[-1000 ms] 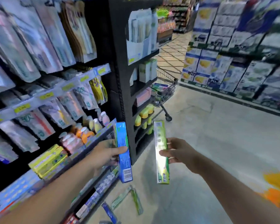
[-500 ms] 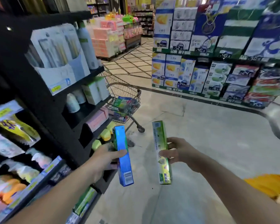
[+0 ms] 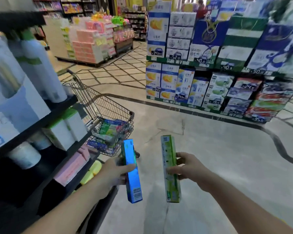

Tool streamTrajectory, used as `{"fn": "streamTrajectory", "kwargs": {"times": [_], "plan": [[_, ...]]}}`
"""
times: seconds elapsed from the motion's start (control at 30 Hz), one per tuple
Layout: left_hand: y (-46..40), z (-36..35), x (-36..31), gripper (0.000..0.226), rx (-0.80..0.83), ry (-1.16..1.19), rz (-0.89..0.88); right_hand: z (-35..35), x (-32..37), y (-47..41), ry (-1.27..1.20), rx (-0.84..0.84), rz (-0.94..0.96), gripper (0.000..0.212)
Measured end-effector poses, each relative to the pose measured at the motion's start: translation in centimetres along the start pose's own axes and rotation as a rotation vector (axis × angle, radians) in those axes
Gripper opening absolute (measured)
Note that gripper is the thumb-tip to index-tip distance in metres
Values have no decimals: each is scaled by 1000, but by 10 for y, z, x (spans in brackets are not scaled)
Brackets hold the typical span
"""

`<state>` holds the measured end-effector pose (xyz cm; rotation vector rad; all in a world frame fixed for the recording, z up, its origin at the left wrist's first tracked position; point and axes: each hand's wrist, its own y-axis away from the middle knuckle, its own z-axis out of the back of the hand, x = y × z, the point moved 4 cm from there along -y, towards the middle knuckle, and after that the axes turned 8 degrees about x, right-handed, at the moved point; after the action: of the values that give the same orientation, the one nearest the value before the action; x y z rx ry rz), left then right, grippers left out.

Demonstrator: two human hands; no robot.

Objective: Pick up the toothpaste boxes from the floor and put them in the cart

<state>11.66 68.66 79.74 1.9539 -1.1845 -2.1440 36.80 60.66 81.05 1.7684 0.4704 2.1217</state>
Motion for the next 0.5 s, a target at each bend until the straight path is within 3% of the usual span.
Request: {"fn": "streamTrajectory", "kwargs": {"times": [0.23, 0.5], "plan": [[-93, 5, -50, 24, -24, -12, 65, 50, 20, -97, 22, -33, -34, 47], [-201, 7, -101, 19, -170, -4, 121, 118, 56, -247, 124, 106, -30, 53]]}}
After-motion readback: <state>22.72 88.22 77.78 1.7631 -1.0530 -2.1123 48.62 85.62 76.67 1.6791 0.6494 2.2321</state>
